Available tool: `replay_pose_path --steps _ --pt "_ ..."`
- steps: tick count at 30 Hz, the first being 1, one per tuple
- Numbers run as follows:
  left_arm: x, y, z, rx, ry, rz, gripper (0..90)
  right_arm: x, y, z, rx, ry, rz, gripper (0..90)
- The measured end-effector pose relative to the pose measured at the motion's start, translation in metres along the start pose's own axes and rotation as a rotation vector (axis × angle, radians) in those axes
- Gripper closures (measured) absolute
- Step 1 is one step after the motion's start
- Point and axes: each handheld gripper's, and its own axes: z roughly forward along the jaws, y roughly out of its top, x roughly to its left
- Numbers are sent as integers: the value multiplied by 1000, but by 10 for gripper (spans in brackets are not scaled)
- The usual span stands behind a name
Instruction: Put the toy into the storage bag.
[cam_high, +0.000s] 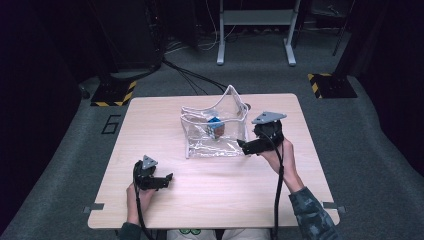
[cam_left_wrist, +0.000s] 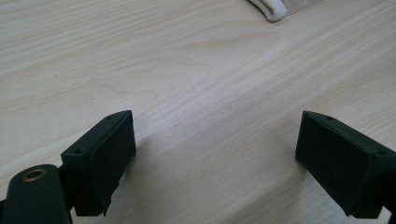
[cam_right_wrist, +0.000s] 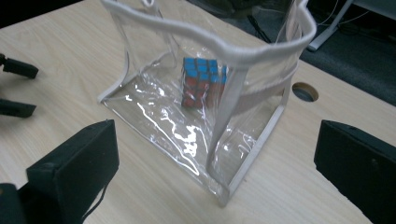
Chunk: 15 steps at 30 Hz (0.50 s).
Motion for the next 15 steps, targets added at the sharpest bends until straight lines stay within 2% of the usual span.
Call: replay_pose_path --steps 13,15 --pt "0 0 0 1 0 0 117 1 -47 15 69 -21 29 0" --pt "0 0 0 1 0 0 117 1 -54 17 75 -24 22 0"
